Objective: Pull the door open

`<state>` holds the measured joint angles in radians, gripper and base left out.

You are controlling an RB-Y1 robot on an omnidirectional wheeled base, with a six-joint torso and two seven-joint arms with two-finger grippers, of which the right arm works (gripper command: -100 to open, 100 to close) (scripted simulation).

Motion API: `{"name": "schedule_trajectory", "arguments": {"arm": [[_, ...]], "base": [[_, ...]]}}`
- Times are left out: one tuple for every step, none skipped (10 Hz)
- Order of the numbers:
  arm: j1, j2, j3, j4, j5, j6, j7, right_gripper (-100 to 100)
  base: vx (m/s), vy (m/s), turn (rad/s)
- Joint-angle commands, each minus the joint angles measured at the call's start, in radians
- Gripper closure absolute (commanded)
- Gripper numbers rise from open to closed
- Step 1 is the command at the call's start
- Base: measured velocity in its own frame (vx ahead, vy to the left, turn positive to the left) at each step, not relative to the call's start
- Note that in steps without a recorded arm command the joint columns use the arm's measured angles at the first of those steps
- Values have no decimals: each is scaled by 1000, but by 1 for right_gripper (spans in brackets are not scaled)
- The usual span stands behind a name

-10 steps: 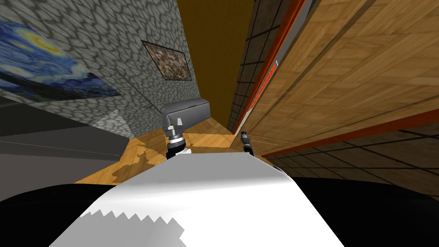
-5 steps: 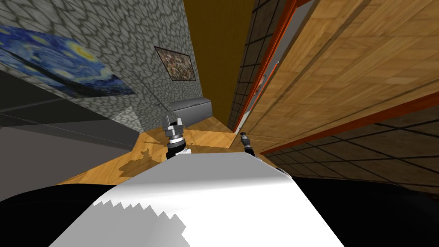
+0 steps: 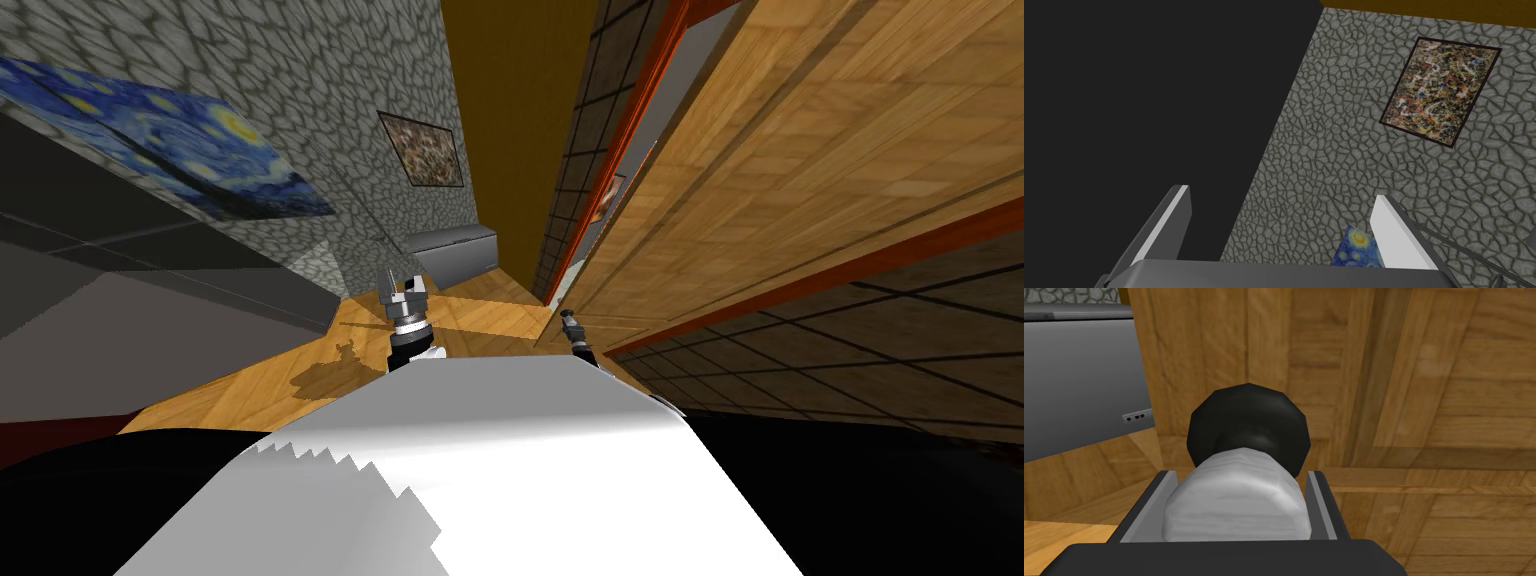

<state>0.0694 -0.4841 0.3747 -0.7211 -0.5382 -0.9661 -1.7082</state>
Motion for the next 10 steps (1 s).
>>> {"name": "schedule_trajectory", "arguments": {"arm": [[13, -13, 17, 1, 9, -22, -19, 100], [20, -23, 28, 2, 14, -37, -31, 100], [26, -32, 38, 3, 19, -50, -43, 100], [33, -41, 48, 3, 24, -63, -55, 100], [38, -49, 56, 4, 28, -75, -64, 100], [45, -57, 66, 5, 32, -87, -76, 100], [42, -51, 60, 2, 30, -76, -65, 100], [53, -59, 74, 10, 36, -99, -78, 100], [58, -65, 80, 15, 38, -113, -86, 100], [64, -72, 88, 20, 42, -130, -94, 100]], "base": [[-164, -64, 110], [-178, -48, 120], [-195, -55, 103], [-224, -59, 103], [-213, -55, 119], [-178, -53, 92], [-78, -22, 16], [-128, -36, 135], [-198, -79, 142], [-199, -83, 151]]}}
